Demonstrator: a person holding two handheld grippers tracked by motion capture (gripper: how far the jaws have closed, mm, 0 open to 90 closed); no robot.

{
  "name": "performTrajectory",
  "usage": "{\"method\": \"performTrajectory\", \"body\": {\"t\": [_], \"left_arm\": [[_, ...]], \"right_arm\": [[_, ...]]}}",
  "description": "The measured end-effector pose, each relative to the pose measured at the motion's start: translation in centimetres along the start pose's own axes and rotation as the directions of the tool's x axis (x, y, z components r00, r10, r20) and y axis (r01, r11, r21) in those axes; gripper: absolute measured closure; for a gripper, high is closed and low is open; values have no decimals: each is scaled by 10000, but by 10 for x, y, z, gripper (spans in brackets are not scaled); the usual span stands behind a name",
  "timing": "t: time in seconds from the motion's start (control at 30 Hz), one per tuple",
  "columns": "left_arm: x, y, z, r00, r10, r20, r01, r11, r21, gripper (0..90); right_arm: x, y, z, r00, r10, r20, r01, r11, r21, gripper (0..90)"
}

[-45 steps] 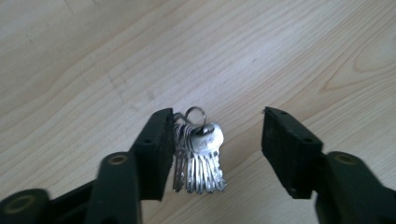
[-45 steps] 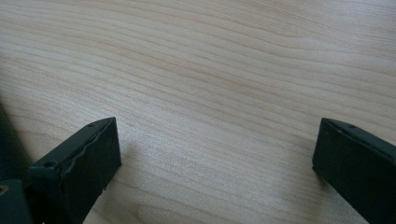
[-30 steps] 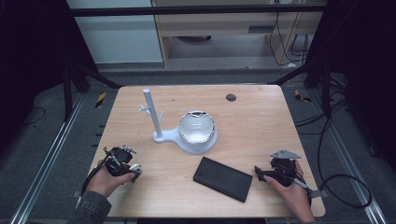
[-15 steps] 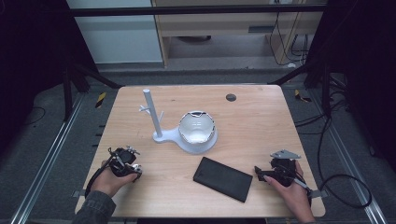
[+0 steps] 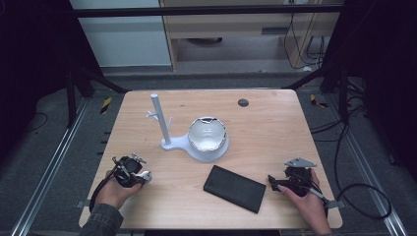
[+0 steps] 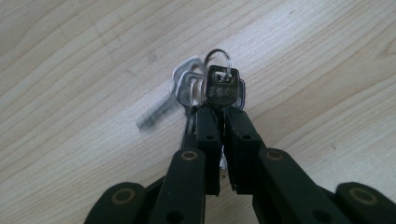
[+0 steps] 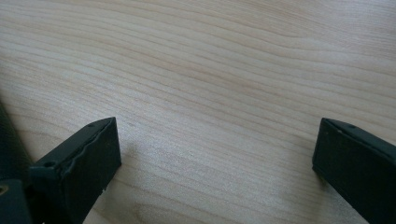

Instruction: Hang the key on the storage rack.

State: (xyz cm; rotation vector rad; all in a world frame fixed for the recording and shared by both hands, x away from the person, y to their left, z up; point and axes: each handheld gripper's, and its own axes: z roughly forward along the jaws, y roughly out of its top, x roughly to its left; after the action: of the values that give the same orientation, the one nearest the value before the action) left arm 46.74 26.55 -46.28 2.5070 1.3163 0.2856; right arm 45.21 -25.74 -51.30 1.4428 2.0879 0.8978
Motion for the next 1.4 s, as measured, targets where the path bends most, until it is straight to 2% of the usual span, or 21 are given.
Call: {"method": "performTrajectory", "body": {"t": [0.33,0.4,0.43,0.6,0.9,1.03,1.13,1.3,1.4], "left_arm": [[-10,-1,0,9991,313,-273,-315,9995,-65,852],[-11,-1,-3,9995,305,-109,-307,9993,-212,895],[-11,-1,-3,9992,348,-215,-353,9991,-235,896],[-11,-2,0,9990,439,-77,-439,9990,4,897],[-10,-2,5,9996,276,-39,-277,9995,-165,886],[-10,-2,4,9992,411,14,-411,9991,-133,897],[-6,0,-11,9993,369,105,-364,9983,-445,898],[0,15,-53,9974,676,-264,-697,9939,-861,899],[7,27,-78,9971,707,-264,-733,9903,-1178,898]], "right_arm": [[0,0,0,10000,-10,1,10,10000,5,13],[0,0,0,10000,-2,0,2,10000,1,13],[0,0,0,10000,-15,-1,15,10000,4,13],[0,0,0,10000,-7,-4,7,10000,-7,14],[0,0,0,10000,-48,14,48,10000,-18,14],[0,0,0,10000,-46,12,46,10000,-16,14],[0,0,0,10000,-49,14,49,10000,-15,13],[0,0,0,10000,-41,20,41,10000,-12,13],[0,0,0,10000,-46,18,46,10000,-12,13]]}}
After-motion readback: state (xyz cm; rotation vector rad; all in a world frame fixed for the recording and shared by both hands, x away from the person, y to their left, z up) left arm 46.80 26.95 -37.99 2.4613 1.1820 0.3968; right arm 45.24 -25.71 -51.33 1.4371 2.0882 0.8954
